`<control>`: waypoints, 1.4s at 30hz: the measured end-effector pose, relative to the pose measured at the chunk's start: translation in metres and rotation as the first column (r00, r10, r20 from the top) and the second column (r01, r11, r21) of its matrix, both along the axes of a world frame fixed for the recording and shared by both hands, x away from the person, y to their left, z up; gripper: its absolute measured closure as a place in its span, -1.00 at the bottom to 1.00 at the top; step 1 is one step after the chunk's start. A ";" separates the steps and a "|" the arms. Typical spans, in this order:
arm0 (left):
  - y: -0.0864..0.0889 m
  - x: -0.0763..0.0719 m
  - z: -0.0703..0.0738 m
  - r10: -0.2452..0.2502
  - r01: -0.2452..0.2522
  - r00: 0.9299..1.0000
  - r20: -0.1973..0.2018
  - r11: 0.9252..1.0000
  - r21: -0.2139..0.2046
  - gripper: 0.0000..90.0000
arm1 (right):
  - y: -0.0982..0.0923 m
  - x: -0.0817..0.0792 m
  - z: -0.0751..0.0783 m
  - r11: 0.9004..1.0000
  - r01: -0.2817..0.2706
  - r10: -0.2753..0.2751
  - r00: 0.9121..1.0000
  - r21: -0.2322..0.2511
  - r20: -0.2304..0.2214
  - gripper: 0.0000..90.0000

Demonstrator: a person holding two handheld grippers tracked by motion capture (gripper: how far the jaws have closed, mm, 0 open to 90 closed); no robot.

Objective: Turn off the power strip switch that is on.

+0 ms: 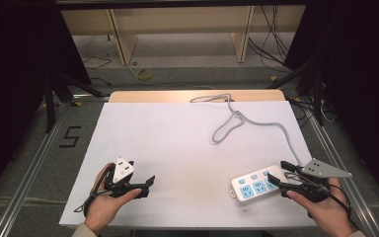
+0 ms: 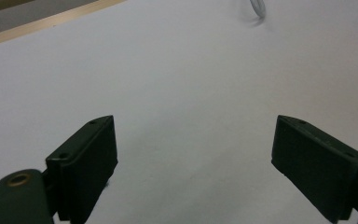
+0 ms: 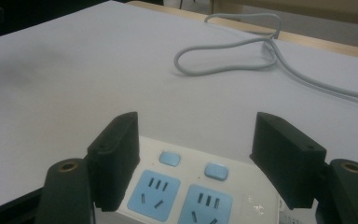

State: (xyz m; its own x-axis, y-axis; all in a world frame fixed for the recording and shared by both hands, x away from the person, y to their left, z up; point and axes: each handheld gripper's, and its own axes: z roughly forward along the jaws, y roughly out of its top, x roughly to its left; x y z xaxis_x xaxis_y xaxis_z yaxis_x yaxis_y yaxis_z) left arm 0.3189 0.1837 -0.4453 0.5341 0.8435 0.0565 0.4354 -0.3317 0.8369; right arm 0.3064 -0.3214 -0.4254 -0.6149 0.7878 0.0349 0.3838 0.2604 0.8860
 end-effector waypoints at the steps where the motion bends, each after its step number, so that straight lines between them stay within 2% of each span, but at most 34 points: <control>1: 0.000 0.000 0.000 -0.001 0.001 1.000 0.000 1.000 0.002 -0.69 | 0.000 0.000 0.000 1.000 0.000 0.000 1.000 -0.001 -0.005 -0.23; 6: 0.000 0.001 0.000 0.005 -0.005 1.000 -0.002 1.000 0.005 -0.68 | 0.002 0.000 0.006 0.999 0.001 -0.002 1.000 -0.050 -0.019 -0.07; 11: 0.000 0.001 0.000 0.005 -0.005 1.000 -0.005 1.000 0.007 -0.67 | 0.005 0.002 0.011 0.997 0.006 -0.008 0.999 -0.072 -0.031 0.06; 20: 0.000 0.002 0.000 0.005 -0.005 1.000 -0.001 1.000 0.009 -0.67 | 0.005 0.008 0.018 0.997 0.020 -0.024 0.999 -0.077 -0.048 0.27; 27: 0.000 0.004 -0.001 0.007 -0.007 1.000 -0.001 1.000 0.011 -0.66 | 0.008 0.012 0.023 0.993 0.015 -0.024 0.997 -0.120 -0.075 0.63; 32: -0.001 0.004 -0.001 0.009 -0.009 1.000 -0.001 1.000 0.010 -0.66 | 0.008 0.014 0.027 0.992 0.017 -0.029 0.995 -0.129 -0.094 0.81; 33: -0.001 0.004 -0.001 0.008 -0.008 1.000 -0.001 1.000 0.011 -0.66 | 0.007 0.014 0.029 0.991 0.018 -0.033 0.993 -0.132 -0.111 0.91; 35: -0.001 0.004 -0.001 0.008 -0.008 1.000 -0.002 1.000 0.011 -0.66 | 0.007 0.015 0.030 0.991 0.026 -0.043 0.991 -0.135 -0.123 0.98; 42: -0.002 0.004 -0.001 0.007 -0.007 1.000 -0.003 1.000 0.010 -0.66 | 0.008 0.019 0.032 0.988 0.020 -0.044 0.986 -0.150 -0.162 1.00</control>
